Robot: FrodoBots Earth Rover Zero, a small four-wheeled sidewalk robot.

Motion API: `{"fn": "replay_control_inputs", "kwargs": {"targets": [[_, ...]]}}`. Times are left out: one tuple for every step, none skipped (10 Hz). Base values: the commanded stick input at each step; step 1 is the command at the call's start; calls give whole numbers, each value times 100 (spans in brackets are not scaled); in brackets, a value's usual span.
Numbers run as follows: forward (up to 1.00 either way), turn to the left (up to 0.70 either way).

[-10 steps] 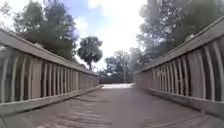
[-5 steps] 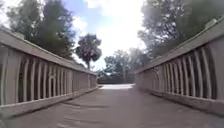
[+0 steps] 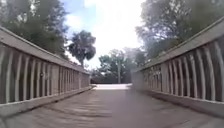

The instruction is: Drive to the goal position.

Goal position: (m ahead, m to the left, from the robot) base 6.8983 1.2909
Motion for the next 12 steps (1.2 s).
{"fn": "replay_control_inputs", "kwargs": {"targets": [[85,0],[85,0],[85,0],[85,0],[85,0],[85,0],[85,0],[85,0],[85,0],[85,0],[85,0],[85,0]]}}
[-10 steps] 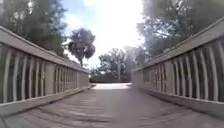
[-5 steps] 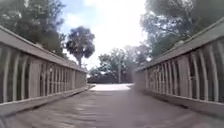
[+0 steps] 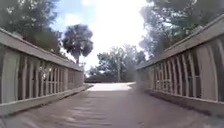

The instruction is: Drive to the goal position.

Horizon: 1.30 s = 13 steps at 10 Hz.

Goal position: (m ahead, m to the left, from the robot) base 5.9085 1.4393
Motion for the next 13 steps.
{"fn": "replay_control_inputs", "kwargs": {"targets": [[85,0],[85,0],[85,0],[85,0],[85,0],[85,0],[85,0],[85,0],[85,0],[85,0],[85,0],[85,0],[85,0]]}}
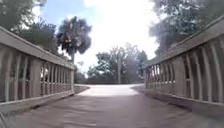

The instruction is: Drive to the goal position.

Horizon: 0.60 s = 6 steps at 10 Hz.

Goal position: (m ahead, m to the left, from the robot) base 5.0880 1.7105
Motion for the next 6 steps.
{"fn": "replay_control_inputs", "kwargs": {"targets": [[85,0],[85,0],[85,0],[85,0],[85,0],[85,0]]}}
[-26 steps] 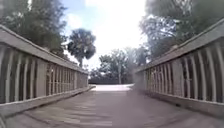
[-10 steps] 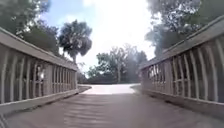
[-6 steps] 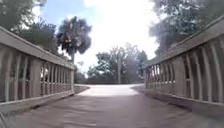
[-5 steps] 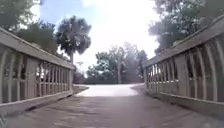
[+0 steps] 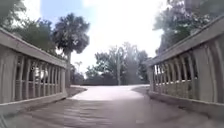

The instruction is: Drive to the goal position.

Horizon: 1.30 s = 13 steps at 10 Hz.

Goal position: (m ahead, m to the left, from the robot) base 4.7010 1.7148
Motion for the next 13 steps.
{"fn": "replay_control_inputs", "kwargs": {"targets": [[85,0],[85,0],[85,0],[85,0],[85,0],[85,0],[85,0],[85,0],[85,0],[85,0],[85,0],[85,0],[85,0]]}}
